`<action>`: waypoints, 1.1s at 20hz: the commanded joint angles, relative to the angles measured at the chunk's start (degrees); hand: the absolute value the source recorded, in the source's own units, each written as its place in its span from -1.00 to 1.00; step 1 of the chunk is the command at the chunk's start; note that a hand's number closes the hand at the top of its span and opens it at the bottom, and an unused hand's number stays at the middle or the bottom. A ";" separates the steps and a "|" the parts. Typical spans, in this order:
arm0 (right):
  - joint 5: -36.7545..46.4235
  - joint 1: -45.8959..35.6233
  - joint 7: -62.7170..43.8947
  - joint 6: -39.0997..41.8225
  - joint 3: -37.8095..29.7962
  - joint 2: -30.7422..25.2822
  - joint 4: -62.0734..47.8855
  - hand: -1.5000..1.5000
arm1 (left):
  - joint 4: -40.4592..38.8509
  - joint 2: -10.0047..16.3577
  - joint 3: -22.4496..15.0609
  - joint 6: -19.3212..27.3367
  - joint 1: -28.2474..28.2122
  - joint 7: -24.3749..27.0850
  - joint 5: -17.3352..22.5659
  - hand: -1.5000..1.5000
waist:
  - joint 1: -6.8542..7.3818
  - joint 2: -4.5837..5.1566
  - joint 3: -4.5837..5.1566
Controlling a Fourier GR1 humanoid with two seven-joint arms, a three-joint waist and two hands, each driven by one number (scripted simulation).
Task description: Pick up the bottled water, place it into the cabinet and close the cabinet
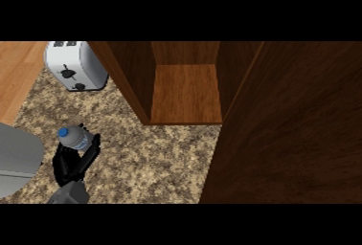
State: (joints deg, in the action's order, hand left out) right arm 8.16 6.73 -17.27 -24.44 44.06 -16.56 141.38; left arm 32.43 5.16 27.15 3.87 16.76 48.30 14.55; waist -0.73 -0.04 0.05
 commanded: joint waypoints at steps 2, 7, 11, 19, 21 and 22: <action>4.26 1.24 -4.45 1.02 -1.13 -3.13 9.14 -1.00 | -2.69 1.69 0.63 -4.48 -0.32 2.82 1.87 1.00 | 0.11 -0.02 0.02; 8.35 1.70 -2.15 -1.02 3.87 -0.66 5.28 -1.00 | -2.36 1.66 -0.15 -5.49 2.76 0.53 3.64 1.00 | 0.11 -0.08 0.02; 0.95 0.90 -1.78 1.34 -4.34 -4.26 7.00 -1.00 | -3.04 2.81 -1.61 -10.12 2.59 1.31 3.43 1.00 | 0.17 0.08 0.01; 4.37 -0.25 -4.68 -0.69 -1.20 -2.81 5.78 -1.00 | 4.07 -5.05 -15.81 -16.58 -4.91 2.77 -2.90 1.00 | 0.59 -0.25 -0.02; 6.47 2.53 -2.24 -1.06 1.79 -3.79 7.40 -1.00 | 8.87 -5.07 -15.83 -14.09 -4.86 0.44 -4.52 1.00 | 0.43 -0.35 -0.06; 1.62 2.42 -1.03 0.14 -1.90 -4.78 5.95 -1.00 | 15.78 -4.93 -17.54 -16.57 -8.97 -3.81 -3.75 1.00 | 1.10 -0.42 -0.15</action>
State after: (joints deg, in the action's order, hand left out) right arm 7.54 6.46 -16.81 -24.99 42.44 -19.25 141.28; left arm 38.70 1.16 13.20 -11.42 12.65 48.41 11.27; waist -0.15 -0.34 -0.01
